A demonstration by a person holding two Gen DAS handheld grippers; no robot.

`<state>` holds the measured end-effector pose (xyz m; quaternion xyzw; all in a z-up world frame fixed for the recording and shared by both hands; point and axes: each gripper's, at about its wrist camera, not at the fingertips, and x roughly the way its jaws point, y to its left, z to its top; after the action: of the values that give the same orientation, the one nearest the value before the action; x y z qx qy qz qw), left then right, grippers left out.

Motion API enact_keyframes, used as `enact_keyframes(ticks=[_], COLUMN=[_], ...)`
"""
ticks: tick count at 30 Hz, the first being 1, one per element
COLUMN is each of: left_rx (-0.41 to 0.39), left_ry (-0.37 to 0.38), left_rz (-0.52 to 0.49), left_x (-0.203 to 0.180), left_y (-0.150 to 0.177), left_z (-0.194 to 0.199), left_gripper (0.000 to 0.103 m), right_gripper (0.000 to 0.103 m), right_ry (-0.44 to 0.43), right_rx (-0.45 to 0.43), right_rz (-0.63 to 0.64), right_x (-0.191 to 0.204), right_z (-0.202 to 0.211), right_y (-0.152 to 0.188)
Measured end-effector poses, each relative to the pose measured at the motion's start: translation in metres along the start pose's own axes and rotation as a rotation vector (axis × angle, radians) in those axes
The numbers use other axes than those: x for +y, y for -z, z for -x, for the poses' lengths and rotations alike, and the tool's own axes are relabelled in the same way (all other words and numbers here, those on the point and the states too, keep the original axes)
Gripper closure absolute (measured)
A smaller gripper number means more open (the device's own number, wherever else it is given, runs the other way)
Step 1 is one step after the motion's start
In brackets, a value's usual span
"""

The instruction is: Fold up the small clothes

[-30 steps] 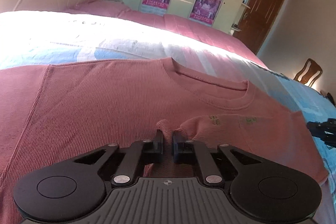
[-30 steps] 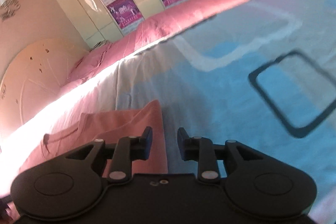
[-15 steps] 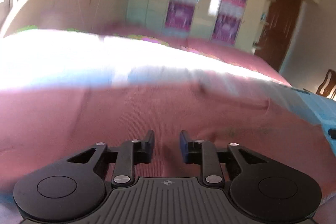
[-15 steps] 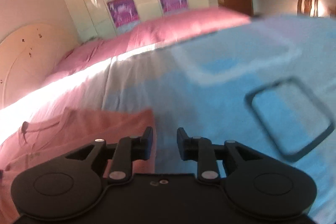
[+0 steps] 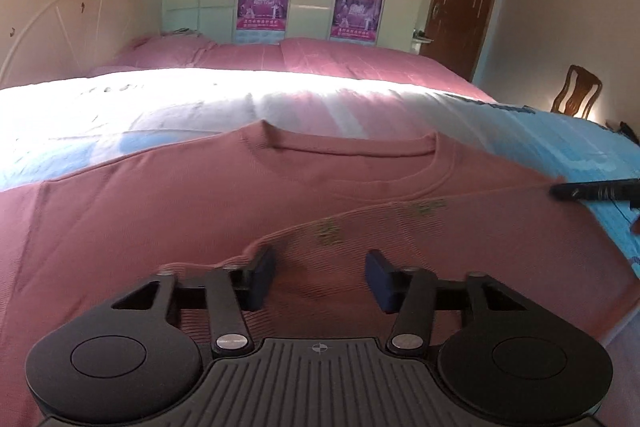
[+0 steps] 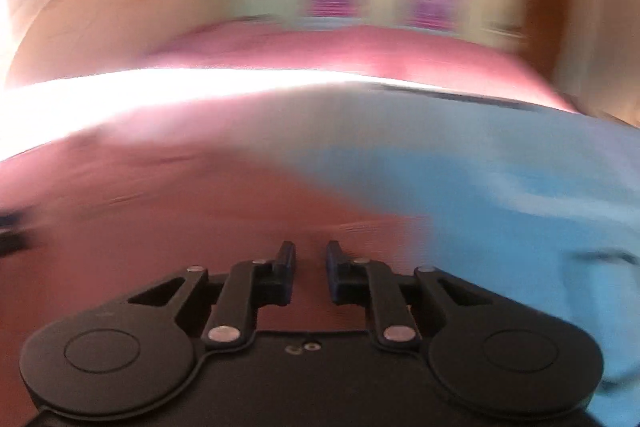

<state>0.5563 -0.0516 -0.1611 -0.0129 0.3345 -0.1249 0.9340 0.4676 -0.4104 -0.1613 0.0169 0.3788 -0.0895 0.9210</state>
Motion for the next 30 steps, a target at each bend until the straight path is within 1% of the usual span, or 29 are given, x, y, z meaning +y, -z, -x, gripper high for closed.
enact_keyframes(ticks=[1,2,3,4,6,7,9,10,12,14,16,17,20,21,23,26,27,28,29,30], left_rx=[0.0,0.001,0.0,-0.001,-0.006,-0.012,-0.035,-0.047,-0.059,-0.049,-0.017,-0.003,-0.003,0.0,-0.004,-0.02,-0.028,-0.038,-0.05,-0.045], left_ry=[-0.003,-0.01,-0.013,-0.019,-0.022,-0.021,-0.017,-0.001,0.005,0.016,0.013,0.013,0.005,0.008,0.01,0.001,-0.005,-0.02,-0.037,-0.056], left_rz=[-0.017,-0.029,-0.031,-0.031,-0.024,-0.019,-0.018,-0.02,-0.047,-0.075,-0.092,-0.095,-0.11,-0.11,-0.117,-0.093,-0.087,-0.089,-0.089,-0.085], left_x=[-0.002,-0.005,-0.006,-0.01,-0.015,-0.016,-0.018,-0.02,-0.034,-0.046,-0.053,-0.056,-0.057,-0.056,-0.056,-0.052,-0.052,-0.053,-0.053,-0.051], left_y=[0.0,-0.001,-0.001,-0.001,-0.002,-0.001,0.001,0.001,0.004,0.012,0.019,0.023,0.037,0.042,0.052,0.053,0.053,0.053,0.053,0.053], left_z=[0.0,-0.002,-0.004,-0.006,-0.005,0.001,0.014,0.017,0.024,0.028,0.027,0.029,0.043,0.049,0.061,0.071,0.075,0.078,0.08,0.079], left_gripper=[0.055,0.055,0.055,0.051,0.046,0.045,0.044,0.044,0.044,0.044,0.044,0.044,0.043,0.042,0.04,0.039,0.039,0.039,0.039,0.039], right_gripper=[0.102,0.098,0.084,0.084,0.084,0.085,0.086,0.086,0.086,0.088,0.088,0.088,0.087,0.086,0.083,0.082,0.079,0.078,0.077,0.076], right_ry=[0.006,0.002,0.01,0.026,0.012,0.009,0.0,-0.008,-0.031,-0.055,-0.04,-0.029,0.001,0.003,0.028,0.033,0.046,0.049,0.028,0.012], right_rx=[0.003,0.013,0.028,0.03,0.039,0.039,0.022,0.005,-0.015,-0.005,0.033,0.038,0.026,0.025,0.026,0.023,0.015,-0.001,-0.018,-0.032], right_rz=[-0.087,-0.133,-0.13,-0.105,-0.098,-0.094,-0.081,-0.066,-0.023,0.004,0.033,0.048,0.089,0.102,0.127,0.108,0.105,0.093,0.081,0.074], right_x=[-0.022,-0.033,-0.037,-0.036,-0.037,-0.039,-0.037,-0.031,-0.019,-0.008,0.003,0.007,0.016,0.018,0.02,0.02,0.021,0.023,0.025,0.028], right_z=[-0.003,-0.004,-0.005,-0.004,-0.002,0.0,0.015,0.023,0.039,0.047,0.046,0.047,0.069,0.077,0.091,0.101,0.104,0.108,0.111,0.116], right_y=[-0.004,-0.006,-0.008,-0.009,-0.008,-0.008,-0.007,-0.005,0.003,0.013,0.025,0.031,0.052,0.059,0.074,0.084,0.083,0.08,0.076,0.078])
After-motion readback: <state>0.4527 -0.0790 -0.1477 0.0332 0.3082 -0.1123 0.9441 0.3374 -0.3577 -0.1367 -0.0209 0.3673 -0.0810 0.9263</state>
